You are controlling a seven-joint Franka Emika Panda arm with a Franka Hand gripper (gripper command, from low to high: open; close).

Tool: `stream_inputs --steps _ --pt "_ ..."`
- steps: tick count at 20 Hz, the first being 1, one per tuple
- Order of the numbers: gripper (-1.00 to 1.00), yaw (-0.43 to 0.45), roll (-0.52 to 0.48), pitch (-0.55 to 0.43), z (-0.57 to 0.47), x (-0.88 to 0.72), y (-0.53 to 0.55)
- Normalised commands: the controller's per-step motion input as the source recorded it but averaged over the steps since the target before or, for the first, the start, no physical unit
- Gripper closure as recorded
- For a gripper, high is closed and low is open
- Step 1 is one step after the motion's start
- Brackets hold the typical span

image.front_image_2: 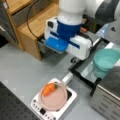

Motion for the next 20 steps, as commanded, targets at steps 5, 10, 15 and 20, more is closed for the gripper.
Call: stream_inputs --steps 5,10,15,20 --pt "-1.00 -0.001 -0.142 0.288 0.22 0.47 -0.01" --pt "-1.00 0.016 -0.123 0.290 0.22 0.48 0.00" --pt "-1.00 0.015 -0.121 0.300 0.19 0.47 -0.01" --pt "-1.00 0.014 -0.130 0.291 0.13 0.42 -0.03"
